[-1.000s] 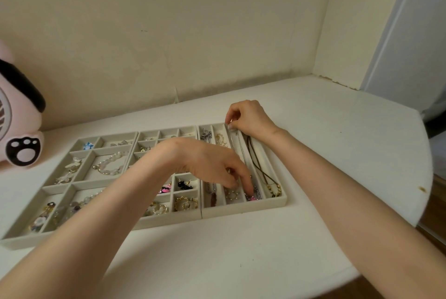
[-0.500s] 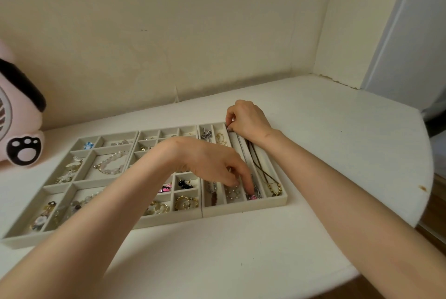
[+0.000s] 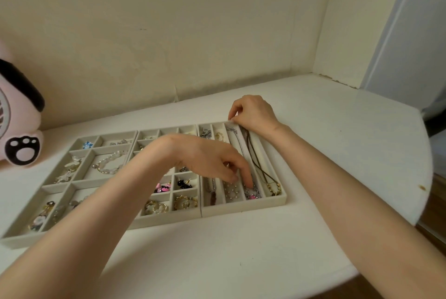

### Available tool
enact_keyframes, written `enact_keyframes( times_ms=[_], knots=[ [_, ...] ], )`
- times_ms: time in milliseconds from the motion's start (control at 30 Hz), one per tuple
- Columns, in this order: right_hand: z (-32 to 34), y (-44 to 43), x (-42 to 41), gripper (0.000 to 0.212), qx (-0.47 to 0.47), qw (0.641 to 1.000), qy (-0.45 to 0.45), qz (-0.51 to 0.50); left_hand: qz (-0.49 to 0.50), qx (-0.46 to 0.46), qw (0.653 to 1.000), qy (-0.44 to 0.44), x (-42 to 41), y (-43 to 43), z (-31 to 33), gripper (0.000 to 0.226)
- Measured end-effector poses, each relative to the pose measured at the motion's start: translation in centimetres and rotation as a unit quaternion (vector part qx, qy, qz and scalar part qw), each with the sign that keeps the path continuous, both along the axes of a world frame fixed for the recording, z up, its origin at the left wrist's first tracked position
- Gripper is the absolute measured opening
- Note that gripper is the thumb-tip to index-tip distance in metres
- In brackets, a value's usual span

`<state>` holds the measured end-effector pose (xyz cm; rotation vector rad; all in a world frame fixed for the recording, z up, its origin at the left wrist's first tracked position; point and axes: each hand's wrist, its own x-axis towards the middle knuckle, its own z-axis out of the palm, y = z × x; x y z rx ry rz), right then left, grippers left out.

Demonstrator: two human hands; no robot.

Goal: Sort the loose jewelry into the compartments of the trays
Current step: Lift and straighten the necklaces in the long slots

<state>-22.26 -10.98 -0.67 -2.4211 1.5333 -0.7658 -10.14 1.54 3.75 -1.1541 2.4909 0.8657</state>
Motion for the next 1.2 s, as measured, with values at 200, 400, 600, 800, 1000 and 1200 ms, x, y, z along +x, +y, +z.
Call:
enact_keyframes(
  times_ms=[200, 400, 600, 800, 1000, 1200],
  knots=[
    [0.8, -0.6, -2.1, 0.010, 0.031, 0.998, -0.028, -0.040, 0.021, -0.009, 1.000, 0.013, 0.3, -0.2, -0.1, 0.029],
    [1.0, -0.6, -2.8, 0.010, 0.054, 0.995, 0.054, -0.063, 0.078, -0.055, 0.994, 0.058, 0.1, -0.3, -0.3, 0.025],
    [0.0, -0.5, -1.3, 0.015, 0.022, 0.989, 0.128, -0.064, 0.088, -0.100, 0.985, 0.108, -0.6, -0.3, -0.6, 0.027],
    [-0.5, -0.6, -0.9, 0.016, 0.034, 0.989, 0.126, -0.065, 0.083, -0.152, 0.976, 0.134, -1.7, 0.3, -1.1, 0.020],
    [-0.7, -0.8, -1.1, 0.016, 0.045, 0.991, 0.111, -0.063, 0.050, -0.177, 0.969, 0.163, -2.7, 0.5, -2.2, 0.016],
    [-0.6, -1.0, -1.5, 0.016, 0.037, 0.995, 0.063, -0.072, 0.037, -0.174, 0.974, 0.140, -2.9, 0.5, -2.8, 0.008]
  ],
)
